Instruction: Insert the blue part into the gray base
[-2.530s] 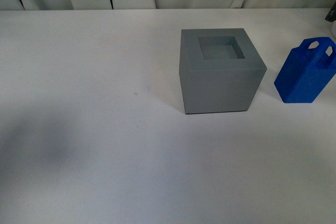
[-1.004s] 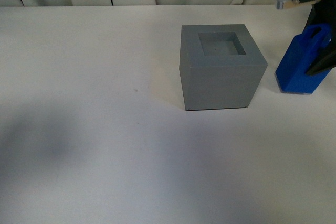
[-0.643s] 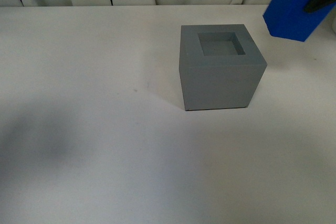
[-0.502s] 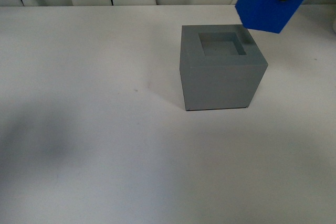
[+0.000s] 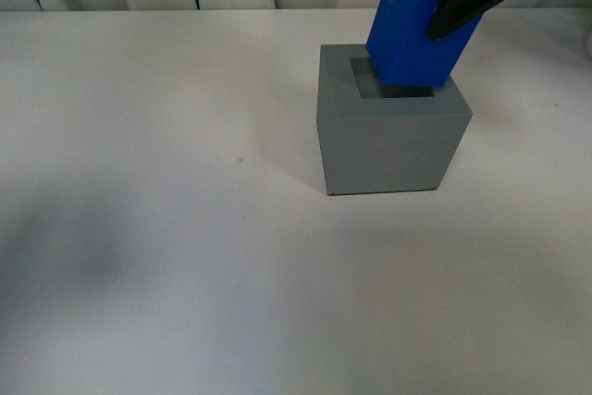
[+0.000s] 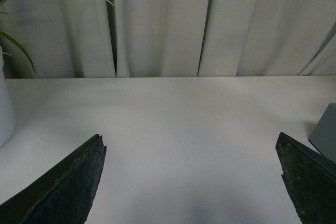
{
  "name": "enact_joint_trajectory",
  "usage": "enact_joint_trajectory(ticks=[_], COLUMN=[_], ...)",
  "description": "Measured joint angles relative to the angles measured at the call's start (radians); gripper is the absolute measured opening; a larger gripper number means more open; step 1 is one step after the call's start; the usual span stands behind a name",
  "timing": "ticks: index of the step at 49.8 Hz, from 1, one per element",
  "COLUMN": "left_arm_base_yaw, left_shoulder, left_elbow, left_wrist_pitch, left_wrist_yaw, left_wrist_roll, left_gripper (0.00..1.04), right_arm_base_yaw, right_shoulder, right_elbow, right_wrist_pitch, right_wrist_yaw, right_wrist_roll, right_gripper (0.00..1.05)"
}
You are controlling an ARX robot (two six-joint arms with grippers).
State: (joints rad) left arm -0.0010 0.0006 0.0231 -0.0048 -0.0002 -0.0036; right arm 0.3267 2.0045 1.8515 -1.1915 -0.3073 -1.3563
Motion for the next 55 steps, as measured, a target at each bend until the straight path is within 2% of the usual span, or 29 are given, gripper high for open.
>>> enact_joint_trajectory(ticks=[34, 55], left_arm_base_yaw=[0.0, 0.0], left_shoulder=[0.0, 0.0], left_elbow=[0.0, 0.0], left_wrist_pitch=[0.0, 0.0], left_wrist_yaw=[0.0, 0.0], left_wrist_roll=[0.0, 0.0], left_gripper=[0.99, 0.99], right_arm_base_yaw=[0.021, 0.026], right_shoulder=[0.04, 0.04], right_elbow=[0.032, -0.013], right_wrist_pitch=[-0.012, 0.022], right_wrist_yaw=[0.021, 0.027], right_wrist_roll=[-0.005, -0.002], right_gripper=[0.46, 0.46])
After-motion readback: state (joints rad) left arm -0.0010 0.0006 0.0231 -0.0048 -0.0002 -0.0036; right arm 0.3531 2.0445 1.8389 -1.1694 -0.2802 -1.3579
